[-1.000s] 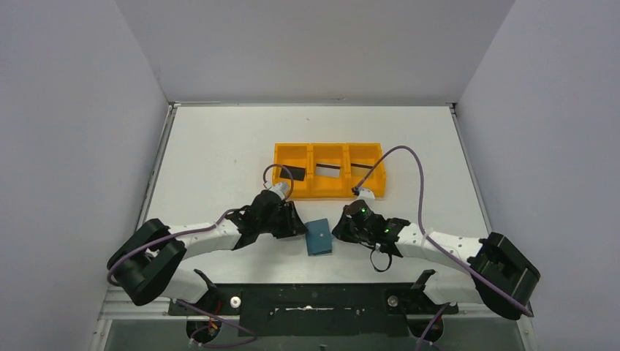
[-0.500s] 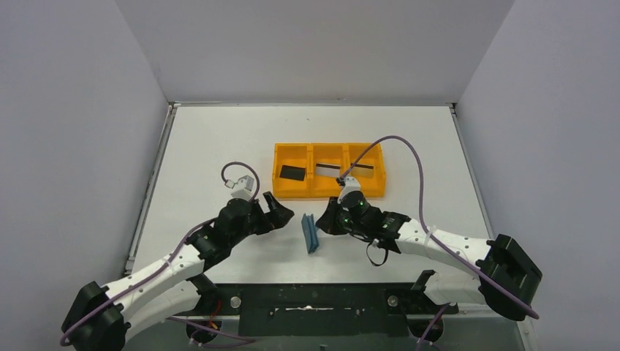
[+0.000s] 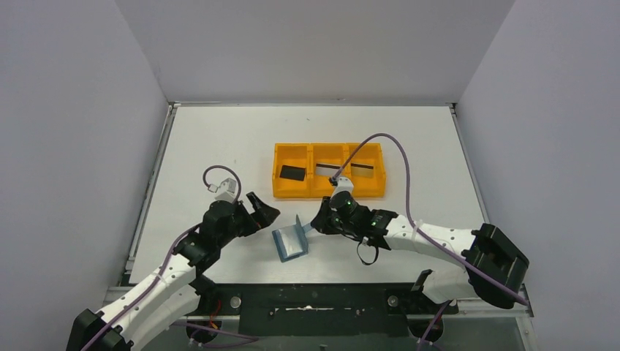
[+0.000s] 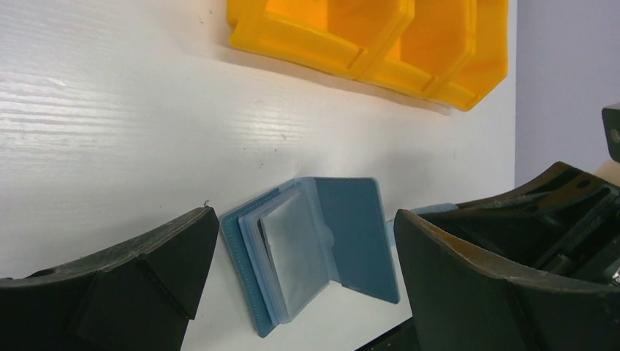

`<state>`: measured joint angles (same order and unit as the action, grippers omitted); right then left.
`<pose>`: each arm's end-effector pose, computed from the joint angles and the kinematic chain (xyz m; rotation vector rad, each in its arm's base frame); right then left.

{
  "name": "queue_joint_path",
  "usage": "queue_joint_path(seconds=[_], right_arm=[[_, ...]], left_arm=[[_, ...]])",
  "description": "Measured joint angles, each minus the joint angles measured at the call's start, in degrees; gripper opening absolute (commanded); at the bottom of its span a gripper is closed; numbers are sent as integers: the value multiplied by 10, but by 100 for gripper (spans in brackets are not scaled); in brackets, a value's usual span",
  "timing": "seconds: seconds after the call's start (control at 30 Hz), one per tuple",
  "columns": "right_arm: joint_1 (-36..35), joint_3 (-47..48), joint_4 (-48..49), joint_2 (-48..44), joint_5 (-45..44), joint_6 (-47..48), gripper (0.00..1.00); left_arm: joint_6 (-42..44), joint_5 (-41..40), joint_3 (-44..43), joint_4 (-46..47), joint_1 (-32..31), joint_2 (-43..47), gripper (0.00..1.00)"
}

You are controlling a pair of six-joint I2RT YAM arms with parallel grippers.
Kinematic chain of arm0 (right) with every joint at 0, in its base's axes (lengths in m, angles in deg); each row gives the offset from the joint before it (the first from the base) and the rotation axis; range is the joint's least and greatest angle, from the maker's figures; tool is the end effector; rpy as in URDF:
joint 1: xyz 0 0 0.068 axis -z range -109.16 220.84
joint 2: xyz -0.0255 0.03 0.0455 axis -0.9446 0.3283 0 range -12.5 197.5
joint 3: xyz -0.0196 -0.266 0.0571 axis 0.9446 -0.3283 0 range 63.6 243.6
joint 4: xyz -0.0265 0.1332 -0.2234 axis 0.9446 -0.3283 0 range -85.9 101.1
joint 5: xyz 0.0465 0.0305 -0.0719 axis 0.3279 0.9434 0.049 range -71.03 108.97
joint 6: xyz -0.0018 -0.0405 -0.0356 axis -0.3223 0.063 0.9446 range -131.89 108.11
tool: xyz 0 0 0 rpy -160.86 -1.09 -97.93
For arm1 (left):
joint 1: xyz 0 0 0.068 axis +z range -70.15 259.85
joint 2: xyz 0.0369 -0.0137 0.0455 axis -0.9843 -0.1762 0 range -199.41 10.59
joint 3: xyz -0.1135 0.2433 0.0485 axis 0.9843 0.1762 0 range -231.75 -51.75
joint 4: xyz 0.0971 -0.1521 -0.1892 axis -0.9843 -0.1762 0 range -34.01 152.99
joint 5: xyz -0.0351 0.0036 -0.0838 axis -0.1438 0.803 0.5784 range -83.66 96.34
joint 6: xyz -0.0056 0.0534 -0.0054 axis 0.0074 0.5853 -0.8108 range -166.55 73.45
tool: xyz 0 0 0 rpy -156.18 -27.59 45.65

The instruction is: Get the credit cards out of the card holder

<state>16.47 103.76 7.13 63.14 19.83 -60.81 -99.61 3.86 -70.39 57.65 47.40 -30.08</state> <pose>0.1589 0.2225 0.2062 -0.1250 2.4465 0.9185 0.1414 -0.0882 0.1988 -0.4157 2.1267 -0.8604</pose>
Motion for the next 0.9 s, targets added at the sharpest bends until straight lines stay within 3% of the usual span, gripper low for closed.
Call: queue_joint_path(seconds=[0.2,0.47,0.63,0.9], right_arm=[[20,-56,-20,-11,-43,-36,3],[23,-155,-19,-49,-59,-94,5],[23,-167,-13,-61,-60,-106,5],[23,-159,4,-78,-50,-88,6]], left_arm=[[15,50,0,1,1,-48,89],[29,134,-7,41,2,-132,67],[35,169,-33,55,-4,-167,65],[43,149,-56,42,-10,-149,66]])
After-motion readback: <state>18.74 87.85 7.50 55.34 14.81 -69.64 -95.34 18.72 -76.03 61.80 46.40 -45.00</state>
